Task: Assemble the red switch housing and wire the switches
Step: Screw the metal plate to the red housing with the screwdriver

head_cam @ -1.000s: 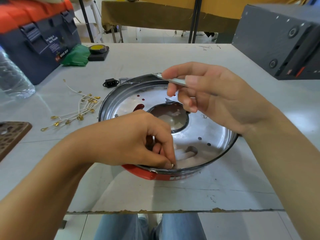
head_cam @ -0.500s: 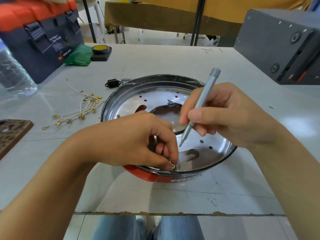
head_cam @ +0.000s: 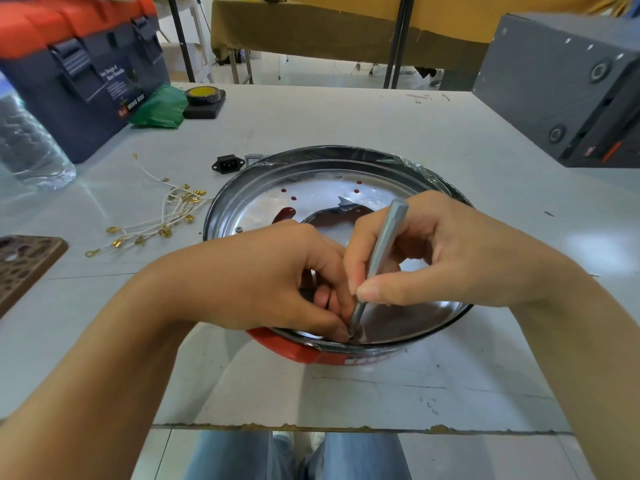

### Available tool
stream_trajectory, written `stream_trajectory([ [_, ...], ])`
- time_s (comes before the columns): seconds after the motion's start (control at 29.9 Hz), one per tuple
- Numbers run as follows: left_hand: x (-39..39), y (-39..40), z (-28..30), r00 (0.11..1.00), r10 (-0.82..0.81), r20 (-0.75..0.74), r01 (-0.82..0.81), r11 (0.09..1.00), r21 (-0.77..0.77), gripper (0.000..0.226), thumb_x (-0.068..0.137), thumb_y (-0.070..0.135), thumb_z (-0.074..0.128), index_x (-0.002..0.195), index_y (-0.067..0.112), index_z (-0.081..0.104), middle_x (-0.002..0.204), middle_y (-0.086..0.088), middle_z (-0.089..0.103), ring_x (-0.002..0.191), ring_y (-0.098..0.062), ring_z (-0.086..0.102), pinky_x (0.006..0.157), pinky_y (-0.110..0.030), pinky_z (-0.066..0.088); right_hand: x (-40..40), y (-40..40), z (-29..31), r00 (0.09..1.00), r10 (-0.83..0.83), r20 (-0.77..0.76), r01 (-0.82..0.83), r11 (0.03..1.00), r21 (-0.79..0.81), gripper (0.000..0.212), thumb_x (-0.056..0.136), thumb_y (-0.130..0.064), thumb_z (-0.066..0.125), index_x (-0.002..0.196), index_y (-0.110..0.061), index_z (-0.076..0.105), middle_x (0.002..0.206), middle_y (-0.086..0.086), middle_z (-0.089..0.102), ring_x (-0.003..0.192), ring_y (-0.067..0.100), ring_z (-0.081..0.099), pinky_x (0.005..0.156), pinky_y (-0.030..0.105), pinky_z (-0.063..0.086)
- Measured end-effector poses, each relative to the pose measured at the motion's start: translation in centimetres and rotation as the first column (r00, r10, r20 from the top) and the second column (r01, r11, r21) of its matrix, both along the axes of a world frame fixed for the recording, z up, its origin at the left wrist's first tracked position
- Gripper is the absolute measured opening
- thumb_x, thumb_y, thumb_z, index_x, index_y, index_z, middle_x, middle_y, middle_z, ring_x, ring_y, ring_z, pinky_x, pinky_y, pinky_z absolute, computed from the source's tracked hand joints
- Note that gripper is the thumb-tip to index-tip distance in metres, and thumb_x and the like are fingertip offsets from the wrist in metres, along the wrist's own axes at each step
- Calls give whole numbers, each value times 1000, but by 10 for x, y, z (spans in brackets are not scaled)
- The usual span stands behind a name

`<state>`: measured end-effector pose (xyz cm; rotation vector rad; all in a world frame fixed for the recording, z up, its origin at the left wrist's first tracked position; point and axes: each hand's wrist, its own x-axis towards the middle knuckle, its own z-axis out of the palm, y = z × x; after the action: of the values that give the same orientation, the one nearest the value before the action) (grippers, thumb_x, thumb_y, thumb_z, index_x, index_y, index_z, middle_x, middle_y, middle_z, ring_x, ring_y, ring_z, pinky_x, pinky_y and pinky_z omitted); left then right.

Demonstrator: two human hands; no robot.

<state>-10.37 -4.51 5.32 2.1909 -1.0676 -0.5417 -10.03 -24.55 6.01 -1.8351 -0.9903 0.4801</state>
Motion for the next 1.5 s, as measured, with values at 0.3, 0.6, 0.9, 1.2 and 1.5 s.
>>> stream_trajectory([
  [0.3,0,-1,0,1000,9,-9,-9,1000,-4,7,77,17,77,77,21,72,69,13,54,67,-11,55,64,-13,39,0,2,2,999,18,26,-18,999,-31,9,82,1,64,78,-7,64,72,-6,65,66,-3,62,66,10,44],
  [0.6,0,-1,1,1000,16,-7,-16,1000,-18,6,77,14,77,78,17,72,71,8,58,70,-16,58,67,-20,46,-4,3,6,999,26,40,-22,995,-96,13,80,1,60,78,-11,64,71,-19,63,67,-2,61,63,20,45],
  [0.9,-2,-2,0,999,40,-5,-40,999,-27,4,77,15,76,78,18,73,70,6,59,69,-16,58,67,-19,46,-5,5,11,998,22,52,-13,986,-166,13,79,4,58,78,-8,65,68,-11,61,67,-7,61,65,6,41],
  [1.2,-4,-3,3,998,63,-10,-63,998,1,12,78,15,74,76,26,70,66,8,58,63,-12,56,64,-24,46,-3,5,24,993,8,116,24,964,-266,9,79,-12,70,81,-15,62,70,-8,62,61,4,54,59,20,47],
  [1.5,-5,1,4,996,77,-33,-80,992,-94,8,76,26,71,76,18,71,69,4,60,64,-19,56,67,-44,49,0,12,43,992,86,90,-45,923,-381,8,83,-2,65,81,-9,69,74,3,68,63,14,62,60,27,52],
])
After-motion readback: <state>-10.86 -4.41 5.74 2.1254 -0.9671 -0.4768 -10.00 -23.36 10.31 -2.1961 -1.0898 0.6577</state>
